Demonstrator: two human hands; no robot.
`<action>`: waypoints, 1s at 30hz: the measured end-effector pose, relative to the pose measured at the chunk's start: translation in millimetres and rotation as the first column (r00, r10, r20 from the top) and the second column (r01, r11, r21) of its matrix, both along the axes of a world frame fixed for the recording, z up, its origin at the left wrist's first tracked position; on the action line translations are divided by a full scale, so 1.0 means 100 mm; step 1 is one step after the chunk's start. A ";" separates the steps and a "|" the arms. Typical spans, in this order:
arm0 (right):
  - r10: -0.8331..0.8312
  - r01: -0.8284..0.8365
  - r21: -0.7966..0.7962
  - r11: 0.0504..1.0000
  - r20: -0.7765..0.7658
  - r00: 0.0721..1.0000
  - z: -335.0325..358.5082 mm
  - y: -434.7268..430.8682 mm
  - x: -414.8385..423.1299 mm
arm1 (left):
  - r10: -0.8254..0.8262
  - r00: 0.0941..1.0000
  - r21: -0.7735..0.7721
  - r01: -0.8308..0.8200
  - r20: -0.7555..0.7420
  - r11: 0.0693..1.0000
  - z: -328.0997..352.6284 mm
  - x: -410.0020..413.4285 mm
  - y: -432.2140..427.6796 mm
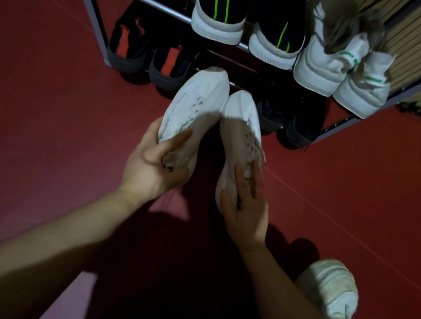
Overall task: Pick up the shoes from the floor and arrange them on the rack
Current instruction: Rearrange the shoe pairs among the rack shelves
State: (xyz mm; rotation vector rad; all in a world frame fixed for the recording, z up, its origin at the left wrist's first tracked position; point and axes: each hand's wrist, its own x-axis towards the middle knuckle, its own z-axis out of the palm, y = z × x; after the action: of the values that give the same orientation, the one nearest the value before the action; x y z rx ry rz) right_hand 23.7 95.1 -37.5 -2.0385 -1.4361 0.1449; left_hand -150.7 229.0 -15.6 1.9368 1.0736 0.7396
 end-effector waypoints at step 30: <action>-0.058 0.210 -0.480 0.852 0.312 0.948 0.21 1.51 0.30 | -0.214 0.922 -0.096 0.193 -0.323 0.977 -0.38 0.48 0.99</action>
State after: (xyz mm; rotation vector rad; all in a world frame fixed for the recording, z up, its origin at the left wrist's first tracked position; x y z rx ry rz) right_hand 53.9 245.8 -16.9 -2.6824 -1.5358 0.1906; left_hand -102.4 327.6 -53.7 2.1269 1.0541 0.2655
